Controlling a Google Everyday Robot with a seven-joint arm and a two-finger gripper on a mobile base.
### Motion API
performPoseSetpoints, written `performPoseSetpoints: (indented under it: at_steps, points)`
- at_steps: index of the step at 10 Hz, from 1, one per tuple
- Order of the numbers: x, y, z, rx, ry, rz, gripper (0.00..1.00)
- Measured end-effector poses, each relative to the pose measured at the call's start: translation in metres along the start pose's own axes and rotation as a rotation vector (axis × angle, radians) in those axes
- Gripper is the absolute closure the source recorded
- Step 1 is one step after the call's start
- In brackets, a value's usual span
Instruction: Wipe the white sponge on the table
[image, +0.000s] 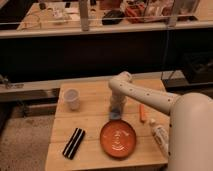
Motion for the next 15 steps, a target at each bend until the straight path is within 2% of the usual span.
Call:
performPoseSetpoints:
  at_steps: [3,7,9,10,13,15]
  points:
    - [0.022,0.037,-0.007,-0.027,0.033,0.082,0.62]
    - [0.077,0.042,-0.002,-0.024,0.039,0.152,0.62]
    - [0.107,0.026,-0.002,-0.004,0.045,0.146,0.62]
    - [0.113,0.016,-0.004,0.004,0.048,0.135,0.62]
    - [0.112,-0.028,-0.002,0.030,0.041,0.079,0.62]
    - [0.102,-0.067,0.005,0.039,0.028,0.012,0.62]
